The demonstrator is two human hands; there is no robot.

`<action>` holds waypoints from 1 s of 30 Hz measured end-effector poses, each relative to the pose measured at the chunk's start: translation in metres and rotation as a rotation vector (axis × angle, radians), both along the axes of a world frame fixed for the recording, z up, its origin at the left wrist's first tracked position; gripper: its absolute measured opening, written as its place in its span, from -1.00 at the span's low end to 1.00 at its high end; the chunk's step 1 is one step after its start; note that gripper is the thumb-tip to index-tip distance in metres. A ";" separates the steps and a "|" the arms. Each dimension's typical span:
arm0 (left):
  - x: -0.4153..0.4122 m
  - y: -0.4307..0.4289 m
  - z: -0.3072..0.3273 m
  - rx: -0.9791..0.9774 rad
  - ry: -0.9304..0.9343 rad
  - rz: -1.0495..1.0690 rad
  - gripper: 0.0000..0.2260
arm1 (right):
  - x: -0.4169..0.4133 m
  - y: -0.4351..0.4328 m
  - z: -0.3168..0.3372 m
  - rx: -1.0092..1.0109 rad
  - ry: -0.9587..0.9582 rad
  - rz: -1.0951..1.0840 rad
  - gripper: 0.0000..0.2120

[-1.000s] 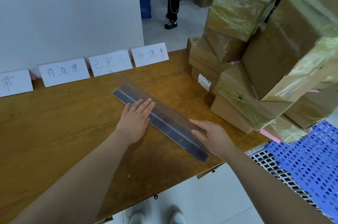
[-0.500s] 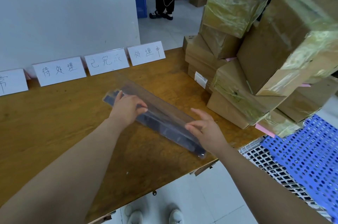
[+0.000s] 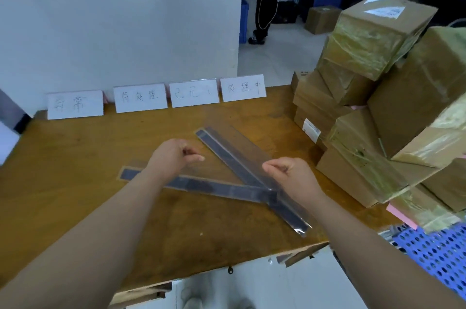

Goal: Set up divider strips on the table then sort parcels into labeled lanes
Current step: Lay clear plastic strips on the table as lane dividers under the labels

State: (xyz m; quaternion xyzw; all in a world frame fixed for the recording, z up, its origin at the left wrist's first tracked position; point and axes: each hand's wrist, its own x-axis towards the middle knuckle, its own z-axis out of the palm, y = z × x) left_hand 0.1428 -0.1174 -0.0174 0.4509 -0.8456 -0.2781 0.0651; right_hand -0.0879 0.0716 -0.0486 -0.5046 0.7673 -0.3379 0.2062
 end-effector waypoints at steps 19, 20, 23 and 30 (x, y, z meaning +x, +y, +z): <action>0.264 -0.061 0.024 -0.084 -0.129 0.331 -0.81 | 0.222 -0.199 0.023 0.039 -0.037 0.115 -0.69; 0.276 -0.065 0.023 -0.077 -0.122 0.332 -0.81 | 0.235 -0.209 0.021 0.040 -0.044 0.110 -0.66; 0.310 -0.077 0.020 -0.062 -0.081 0.347 -0.84 | 0.274 -0.234 0.014 0.050 -0.070 0.078 -0.48; 0.361 -0.093 0.000 -0.027 0.014 0.476 -0.85 | 0.344 -0.248 -0.008 0.166 -0.297 0.113 -0.21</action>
